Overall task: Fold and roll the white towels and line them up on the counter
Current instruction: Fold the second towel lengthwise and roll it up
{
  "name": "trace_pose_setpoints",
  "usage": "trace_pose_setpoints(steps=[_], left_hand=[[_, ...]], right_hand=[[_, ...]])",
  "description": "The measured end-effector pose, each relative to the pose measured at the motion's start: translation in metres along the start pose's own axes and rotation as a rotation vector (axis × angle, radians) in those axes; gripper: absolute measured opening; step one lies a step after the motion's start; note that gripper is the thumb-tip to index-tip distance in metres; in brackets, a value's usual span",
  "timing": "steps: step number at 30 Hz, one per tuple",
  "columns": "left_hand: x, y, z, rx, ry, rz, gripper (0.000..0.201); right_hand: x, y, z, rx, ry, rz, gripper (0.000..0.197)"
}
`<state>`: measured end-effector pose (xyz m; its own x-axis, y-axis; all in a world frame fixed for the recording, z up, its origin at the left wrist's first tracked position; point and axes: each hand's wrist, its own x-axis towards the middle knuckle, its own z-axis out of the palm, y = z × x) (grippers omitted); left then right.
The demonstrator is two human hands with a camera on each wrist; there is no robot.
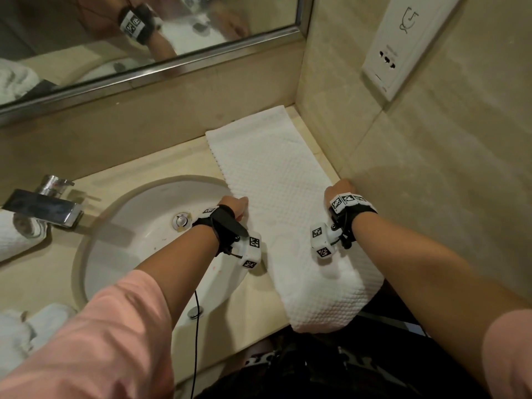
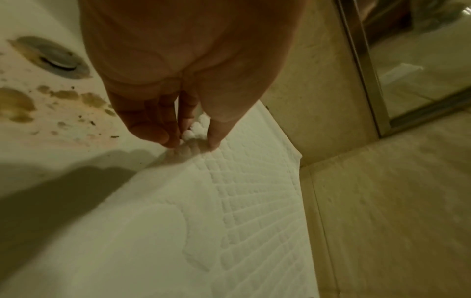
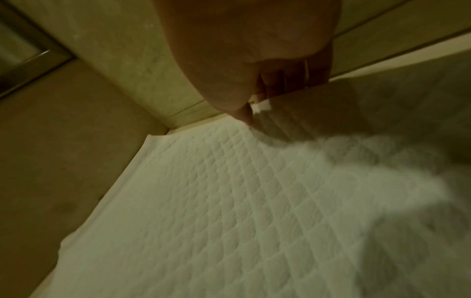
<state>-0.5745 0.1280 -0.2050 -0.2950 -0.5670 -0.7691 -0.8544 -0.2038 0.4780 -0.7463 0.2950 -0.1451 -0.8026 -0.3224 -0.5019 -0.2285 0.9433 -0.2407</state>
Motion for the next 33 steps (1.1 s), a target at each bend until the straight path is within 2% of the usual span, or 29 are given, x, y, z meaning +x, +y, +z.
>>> trace_pose_setpoints(steps=[1,4,8,12,15,19,23,33], left_hand=[[0.002,0.0,0.0,-0.023,-0.01,-0.009,0.039],[0.007,-0.001,-0.001,-0.094,-0.041,-0.052,0.045],[0.01,-0.004,-0.003,-0.074,-0.031,-0.019,0.046],[0.015,-0.01,0.002,-0.124,0.043,0.068,0.04],[0.012,-0.011,0.008,-0.199,0.061,0.026,0.042],[-0.001,-0.01,0.012,-0.168,-0.028,-0.04,0.044],[-0.024,-0.015,0.017,-0.095,-0.059,-0.028,0.042],[-0.09,-0.037,0.052,0.022,-0.079,-0.041,0.033]], right_hand=[[0.009,-0.004,0.003,0.086,0.031,0.079,0.036],[0.024,-0.005,0.014,0.107,0.106,0.096,0.047],[0.038,0.0,0.016,-0.038,0.049,0.021,0.039],[0.052,0.004,0.02,0.097,0.072,0.048,0.036],[0.046,0.009,0.018,0.117,0.075,0.106,0.039],[0.032,0.031,0.029,0.17,0.085,0.099,0.043],[0.011,0.061,0.042,0.176,0.153,0.067,0.044],[-0.041,0.131,0.06,0.138,0.15,0.153,0.048]])
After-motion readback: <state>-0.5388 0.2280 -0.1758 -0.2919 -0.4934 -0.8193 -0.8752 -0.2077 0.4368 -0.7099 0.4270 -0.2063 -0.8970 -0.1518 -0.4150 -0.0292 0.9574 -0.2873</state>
